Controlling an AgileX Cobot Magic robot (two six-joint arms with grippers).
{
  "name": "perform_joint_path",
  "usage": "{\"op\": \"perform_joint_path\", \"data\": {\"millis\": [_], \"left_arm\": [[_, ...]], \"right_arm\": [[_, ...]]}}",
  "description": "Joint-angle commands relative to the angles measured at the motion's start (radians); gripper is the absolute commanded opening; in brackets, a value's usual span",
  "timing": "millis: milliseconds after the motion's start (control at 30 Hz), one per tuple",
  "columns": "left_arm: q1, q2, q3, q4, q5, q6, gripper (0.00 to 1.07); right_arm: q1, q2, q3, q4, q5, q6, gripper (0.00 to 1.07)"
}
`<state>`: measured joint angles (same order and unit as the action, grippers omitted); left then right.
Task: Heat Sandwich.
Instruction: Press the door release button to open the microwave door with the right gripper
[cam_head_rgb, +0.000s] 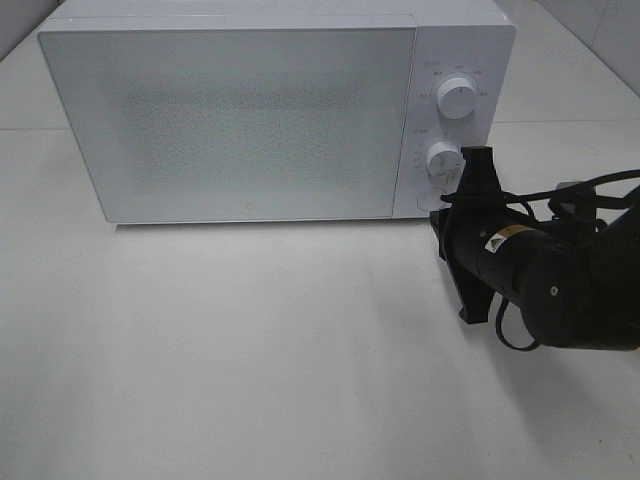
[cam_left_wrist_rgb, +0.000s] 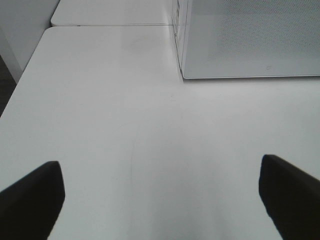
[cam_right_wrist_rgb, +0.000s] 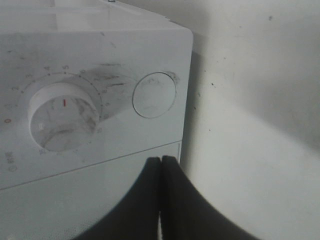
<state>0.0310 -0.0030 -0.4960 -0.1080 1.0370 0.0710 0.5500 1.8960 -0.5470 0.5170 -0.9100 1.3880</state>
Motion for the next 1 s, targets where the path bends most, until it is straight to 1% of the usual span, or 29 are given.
{"op": "perform_joint_path", "data": {"millis": [33,300,467,500,800,900,1000], "left_arm": [[0.003,-0.028,0.003,-0.004,-0.009,-0.006,1.01],[0.003,-0.028,0.003,-0.004,-0.009,-0.006,1.01],[0.003,-0.028,0.003,-0.004,-0.009,-0.006,1.01],[0.003,-0.028,0.003,-0.004,-0.009,-0.006,1.01],[0.003,-0.028,0.003,-0.004,-0.009,-0.006,1.01],[0.003,-0.028,0.003,-0.004,-0.009,-0.006,1.01],[0.003,-0.028,0.003,-0.004,-0.009,-0.006,1.01]], "right_arm": [[-0.015,0.014,-0.029,-0.022,0.011,0.002,0.0],[-0.073,0.074,-0.112,-0.029,0.041,-0.017,0.0],[-0.073,0.1,-0.148,-0.02,0.058,-0.022,0.0],[-0.073,0.114,-0.168,-0.019,0.058,-0.025,0.0],[-0.121,0.159,-0.229,-0.021,0.08,-0.042,0.0],[-0.128,0.176,-0.263,-0.026,0.082,-0.046,0.0],[-0.13,0.178,-0.275,-0.029,0.081,-0.046,0.0]]}}
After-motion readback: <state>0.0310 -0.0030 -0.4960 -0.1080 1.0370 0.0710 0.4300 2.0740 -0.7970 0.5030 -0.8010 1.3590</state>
